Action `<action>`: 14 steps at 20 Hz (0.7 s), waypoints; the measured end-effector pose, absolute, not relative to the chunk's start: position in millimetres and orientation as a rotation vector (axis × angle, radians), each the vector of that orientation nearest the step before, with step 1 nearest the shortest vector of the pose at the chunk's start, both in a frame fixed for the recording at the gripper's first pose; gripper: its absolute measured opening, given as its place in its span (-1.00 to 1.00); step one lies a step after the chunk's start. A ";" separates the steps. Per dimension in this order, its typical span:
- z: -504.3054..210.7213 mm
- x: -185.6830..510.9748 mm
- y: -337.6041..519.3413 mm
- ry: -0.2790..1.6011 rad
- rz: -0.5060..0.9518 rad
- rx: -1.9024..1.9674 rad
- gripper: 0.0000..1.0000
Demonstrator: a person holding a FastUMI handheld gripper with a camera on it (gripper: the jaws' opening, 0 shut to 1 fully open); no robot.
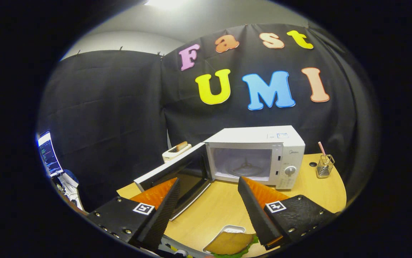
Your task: Open the microwave, put the food inside, and close the microwave door.
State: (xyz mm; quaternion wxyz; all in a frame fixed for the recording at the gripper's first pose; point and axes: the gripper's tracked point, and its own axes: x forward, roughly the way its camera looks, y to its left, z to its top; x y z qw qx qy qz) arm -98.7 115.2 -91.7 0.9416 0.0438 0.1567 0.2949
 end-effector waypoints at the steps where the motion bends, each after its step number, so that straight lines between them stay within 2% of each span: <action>1: -96.7 -96.9 106.8 0.333 0.590 0.091 0.95; 14: -193.8 -99.4 52.7 0.578 0.562 0.129 0.95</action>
